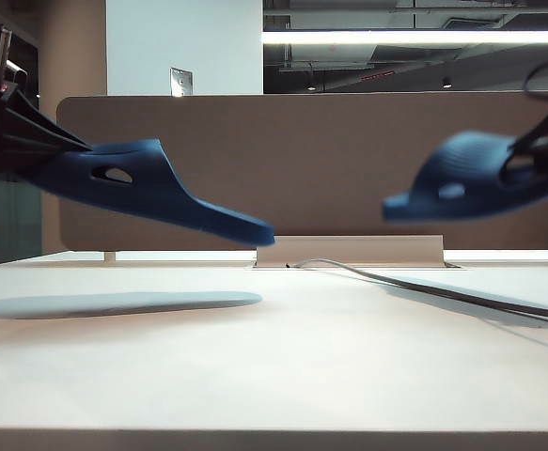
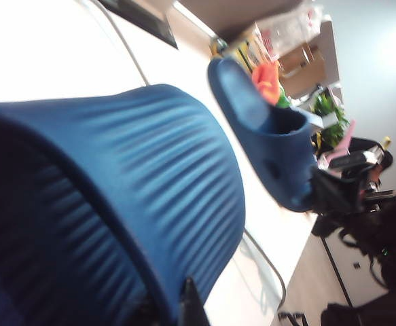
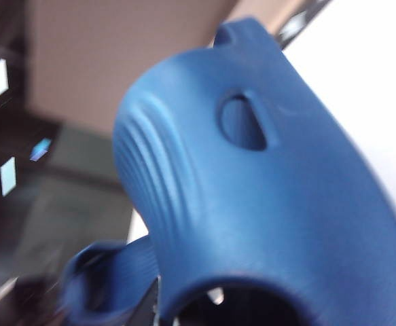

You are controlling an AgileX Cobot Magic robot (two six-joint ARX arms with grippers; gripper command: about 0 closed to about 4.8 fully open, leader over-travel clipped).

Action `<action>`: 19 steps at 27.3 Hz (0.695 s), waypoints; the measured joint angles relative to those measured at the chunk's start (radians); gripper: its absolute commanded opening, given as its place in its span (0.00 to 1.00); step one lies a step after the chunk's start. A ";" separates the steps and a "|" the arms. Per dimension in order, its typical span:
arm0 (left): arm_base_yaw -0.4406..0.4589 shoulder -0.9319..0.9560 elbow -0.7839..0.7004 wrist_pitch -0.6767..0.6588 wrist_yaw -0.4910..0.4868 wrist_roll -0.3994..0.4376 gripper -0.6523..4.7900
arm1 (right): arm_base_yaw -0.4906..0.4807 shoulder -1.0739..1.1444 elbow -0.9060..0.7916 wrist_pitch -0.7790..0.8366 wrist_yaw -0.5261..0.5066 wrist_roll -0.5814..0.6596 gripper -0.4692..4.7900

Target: Interlock the pair of blue slippers on the table with their fronts facing up.

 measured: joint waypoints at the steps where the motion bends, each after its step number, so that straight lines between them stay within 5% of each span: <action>1: 0.000 0.006 0.000 -0.003 0.009 0.004 0.11 | -0.023 -0.015 0.000 0.005 -0.072 0.003 0.09; 7: 0.000 0.023 0.000 -0.005 0.105 0.061 0.11 | -0.112 -0.040 0.000 0.006 -0.418 0.023 0.09; 19: -0.001 0.036 0.000 -0.003 0.206 0.176 0.11 | -0.105 -0.043 0.000 0.008 -0.666 -0.004 0.09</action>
